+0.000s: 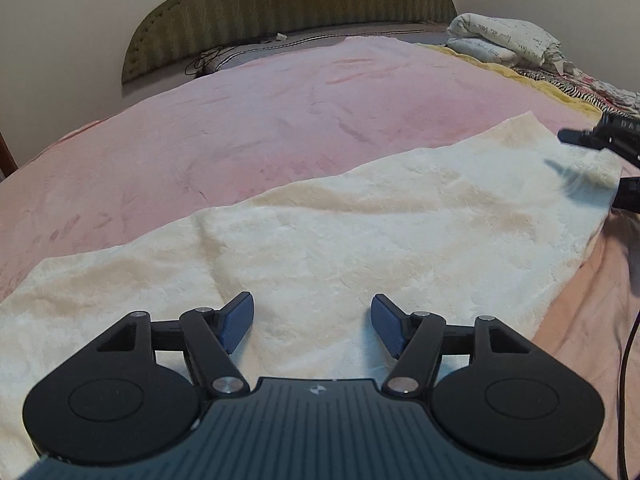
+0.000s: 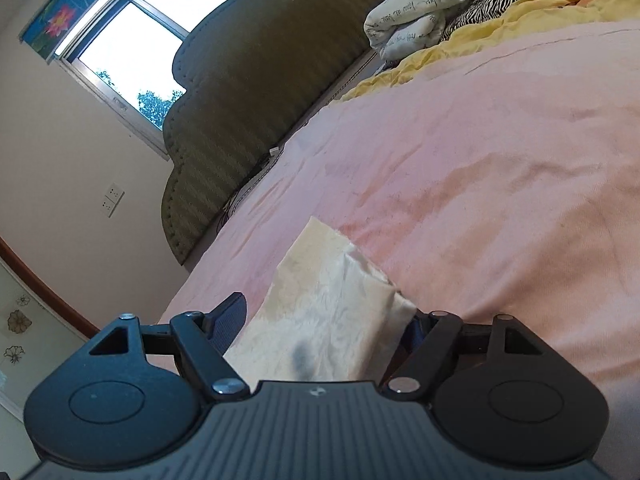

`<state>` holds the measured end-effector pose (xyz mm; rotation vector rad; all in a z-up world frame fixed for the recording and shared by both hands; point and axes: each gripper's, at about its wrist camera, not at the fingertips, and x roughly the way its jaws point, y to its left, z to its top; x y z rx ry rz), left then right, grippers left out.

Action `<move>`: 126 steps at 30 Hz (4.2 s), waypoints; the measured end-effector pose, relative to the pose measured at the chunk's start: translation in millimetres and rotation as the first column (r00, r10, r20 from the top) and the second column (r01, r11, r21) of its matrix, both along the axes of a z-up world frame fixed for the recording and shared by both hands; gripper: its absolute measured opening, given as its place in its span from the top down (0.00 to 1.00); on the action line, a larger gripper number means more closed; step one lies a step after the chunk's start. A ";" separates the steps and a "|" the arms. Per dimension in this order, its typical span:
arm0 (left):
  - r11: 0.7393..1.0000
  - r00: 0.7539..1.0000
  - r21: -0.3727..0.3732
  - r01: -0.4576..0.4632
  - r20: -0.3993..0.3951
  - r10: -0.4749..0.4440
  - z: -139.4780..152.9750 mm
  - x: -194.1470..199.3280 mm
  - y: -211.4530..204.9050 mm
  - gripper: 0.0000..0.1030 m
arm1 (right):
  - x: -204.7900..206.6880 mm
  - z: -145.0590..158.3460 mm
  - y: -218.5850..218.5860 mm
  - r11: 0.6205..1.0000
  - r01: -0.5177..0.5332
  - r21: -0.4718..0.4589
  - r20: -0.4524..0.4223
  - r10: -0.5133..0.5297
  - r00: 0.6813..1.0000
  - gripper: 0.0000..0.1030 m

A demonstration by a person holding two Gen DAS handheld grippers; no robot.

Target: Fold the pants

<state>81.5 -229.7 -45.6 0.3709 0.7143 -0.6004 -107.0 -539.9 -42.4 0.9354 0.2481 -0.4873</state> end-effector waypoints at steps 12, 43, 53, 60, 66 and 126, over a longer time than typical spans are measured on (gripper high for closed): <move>0.907 0.956 -0.367 -0.206 -0.273 0.106 28.1 45.5 54.2 0.33 | 40.6 82.0 72.5 0.862 -0.271 -0.428 -0.193 0.206 0.959 0.82; 0.859 0.879 -0.362 -0.362 -0.439 0.186 20.9 118.1 138.2 0.92 | 147.4 66.7 347.5 0.229 -0.769 -0.597 -0.444 0.704 0.555 0.82; 0.850 0.880 -0.256 -0.460 -0.259 0.398 32.8 95.8 197.5 0.54 | 139.2 54.6 369.7 0.173 -0.857 -0.486 -0.458 0.785 0.418 0.53; 0.837 0.870 -0.243 -0.489 -0.202 0.450 54.4 70.0 210.4 0.51 | 112.5 70.8 357.7 0.152 -0.802 -0.577 -0.504 0.707 0.496 0.53; 0.816 0.860 -0.315 -0.484 -0.343 0.378 55.4 61.9 215.1 0.44 | 107.1 52.6 371.8 0.024 -0.806 -0.591 -0.627 0.616 0.477 0.54; 0.894 0.877 -0.108 -0.434 -0.279 0.392 25.1 91.5 148.6 0.68 | 148.8 48.6 320.5 0.362 -0.868 -0.340 -0.367 0.799 0.477 0.77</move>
